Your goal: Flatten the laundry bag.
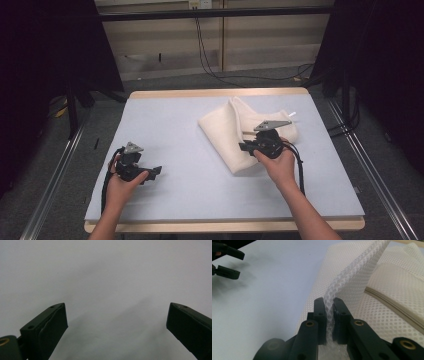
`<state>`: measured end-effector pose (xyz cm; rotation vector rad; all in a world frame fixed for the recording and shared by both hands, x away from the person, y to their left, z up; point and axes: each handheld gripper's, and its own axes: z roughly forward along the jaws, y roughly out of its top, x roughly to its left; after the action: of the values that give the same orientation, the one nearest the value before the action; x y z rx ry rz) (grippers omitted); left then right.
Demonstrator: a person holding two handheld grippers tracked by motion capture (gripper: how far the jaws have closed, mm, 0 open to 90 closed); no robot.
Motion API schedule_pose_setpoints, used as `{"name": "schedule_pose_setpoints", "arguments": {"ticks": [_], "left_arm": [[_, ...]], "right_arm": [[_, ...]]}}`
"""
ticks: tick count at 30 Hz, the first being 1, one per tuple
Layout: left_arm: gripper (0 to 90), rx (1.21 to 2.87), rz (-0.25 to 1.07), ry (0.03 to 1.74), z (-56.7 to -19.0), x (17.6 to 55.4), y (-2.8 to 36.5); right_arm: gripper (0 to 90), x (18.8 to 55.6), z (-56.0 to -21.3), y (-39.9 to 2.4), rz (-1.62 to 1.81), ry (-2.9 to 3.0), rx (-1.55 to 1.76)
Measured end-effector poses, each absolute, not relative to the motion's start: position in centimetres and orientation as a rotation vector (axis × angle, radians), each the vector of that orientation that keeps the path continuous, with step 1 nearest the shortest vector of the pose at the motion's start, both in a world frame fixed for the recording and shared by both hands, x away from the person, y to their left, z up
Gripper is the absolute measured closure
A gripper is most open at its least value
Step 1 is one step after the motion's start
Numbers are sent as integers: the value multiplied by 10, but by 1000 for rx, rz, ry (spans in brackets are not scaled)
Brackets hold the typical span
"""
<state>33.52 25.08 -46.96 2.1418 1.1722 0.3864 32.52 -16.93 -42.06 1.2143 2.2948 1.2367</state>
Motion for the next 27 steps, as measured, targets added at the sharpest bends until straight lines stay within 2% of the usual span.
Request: {"name": "schedule_pose_setpoints", "arguments": {"ticks": [27], "left_arm": [[50, 2131, 341, 1144, -468, 334, 243]], "right_arm": [[826, 314, -456, -137, 1193, 2476, 1131]]}}
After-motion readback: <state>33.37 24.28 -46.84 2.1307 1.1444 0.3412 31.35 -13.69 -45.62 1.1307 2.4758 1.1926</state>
